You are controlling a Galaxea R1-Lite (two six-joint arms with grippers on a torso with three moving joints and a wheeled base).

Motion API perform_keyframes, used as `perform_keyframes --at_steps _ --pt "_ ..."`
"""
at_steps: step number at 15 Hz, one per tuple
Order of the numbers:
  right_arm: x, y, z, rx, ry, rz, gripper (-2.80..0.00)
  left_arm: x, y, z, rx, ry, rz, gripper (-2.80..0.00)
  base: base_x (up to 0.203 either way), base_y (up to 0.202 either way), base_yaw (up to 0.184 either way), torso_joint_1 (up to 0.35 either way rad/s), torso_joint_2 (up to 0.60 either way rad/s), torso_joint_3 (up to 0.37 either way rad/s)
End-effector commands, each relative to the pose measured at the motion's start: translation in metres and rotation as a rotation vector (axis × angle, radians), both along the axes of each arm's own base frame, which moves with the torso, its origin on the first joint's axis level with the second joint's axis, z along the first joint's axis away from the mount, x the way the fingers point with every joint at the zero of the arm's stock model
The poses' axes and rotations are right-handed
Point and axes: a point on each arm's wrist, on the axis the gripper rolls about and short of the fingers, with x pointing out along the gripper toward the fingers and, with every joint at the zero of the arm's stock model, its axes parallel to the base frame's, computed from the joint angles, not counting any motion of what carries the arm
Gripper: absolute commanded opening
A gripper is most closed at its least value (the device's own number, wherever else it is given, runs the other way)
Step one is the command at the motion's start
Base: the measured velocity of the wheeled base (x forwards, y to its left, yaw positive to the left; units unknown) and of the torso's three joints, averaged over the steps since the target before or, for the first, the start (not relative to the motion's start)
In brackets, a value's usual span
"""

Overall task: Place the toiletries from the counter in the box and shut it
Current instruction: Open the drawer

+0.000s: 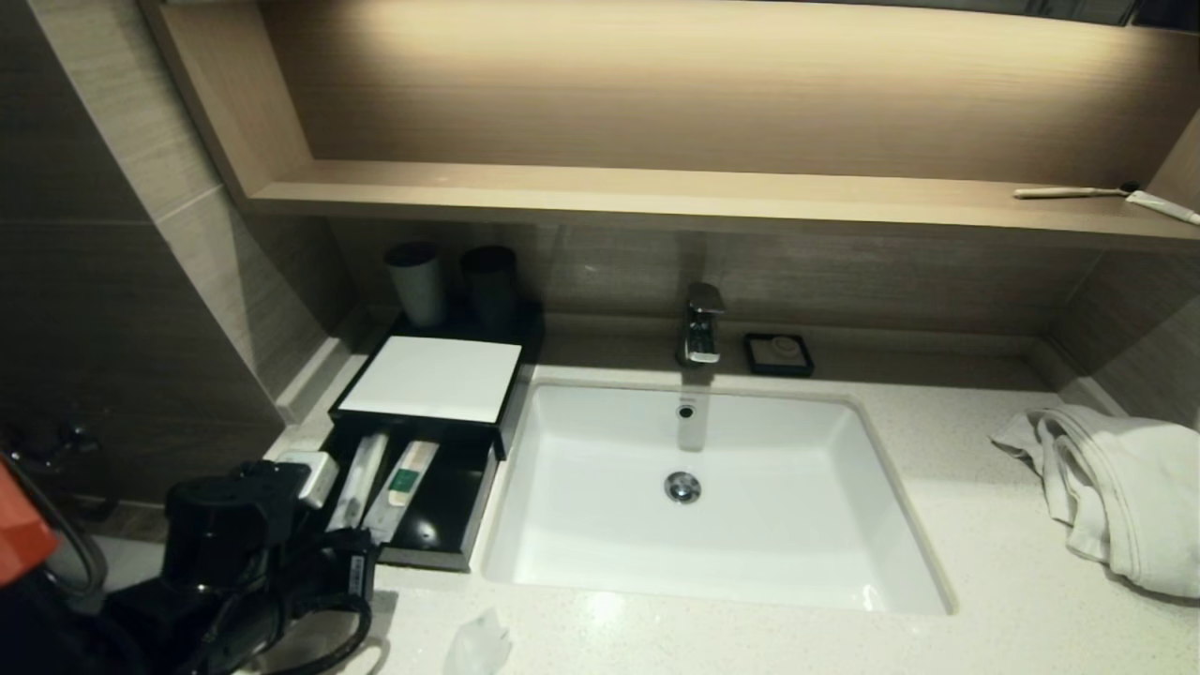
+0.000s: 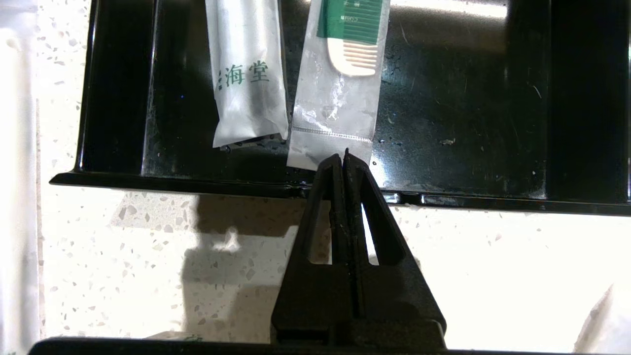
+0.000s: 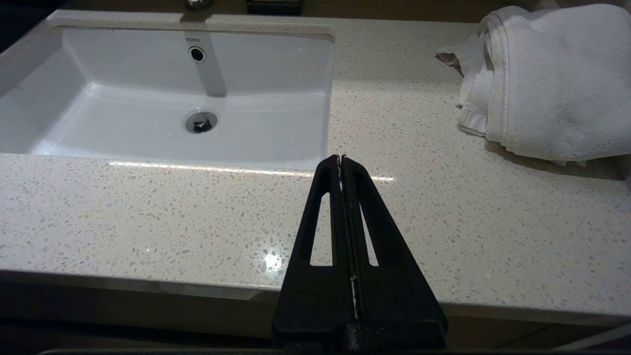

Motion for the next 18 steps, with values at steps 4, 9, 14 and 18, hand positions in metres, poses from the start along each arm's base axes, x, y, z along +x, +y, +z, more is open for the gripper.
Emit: perform_keyframes --at_steps 4,9,14,18 --pt "0.0 0.0 0.0 0.0 0.0 0.001 -2.8 -0.002 0.001 0.005 -0.007 -0.025 0.002 -2.8 0.0 0.0 0.0 0.0 0.0 0.0" --pt "0.0 0.0 0.0 0.0 0.0 0.0 -2.8 -0.002 0.002 0.029 -0.031 -0.131 0.013 -2.8 0.0 0.0 0.0 0.0 0.0 0.0" --pt "0.0 0.0 0.0 0.0 0.0 0.0 -2.8 -0.015 0.015 0.07 -0.039 -0.218 0.072 -2.8 0.0 0.0 0.0 0.0 0.0 0.0" --pt "0.0 0.0 0.0 0.0 0.0 0.0 -2.8 -0.036 0.018 0.133 -0.026 -0.143 0.05 -2.8 0.0 0.0 0.0 0.0 0.0 0.0"
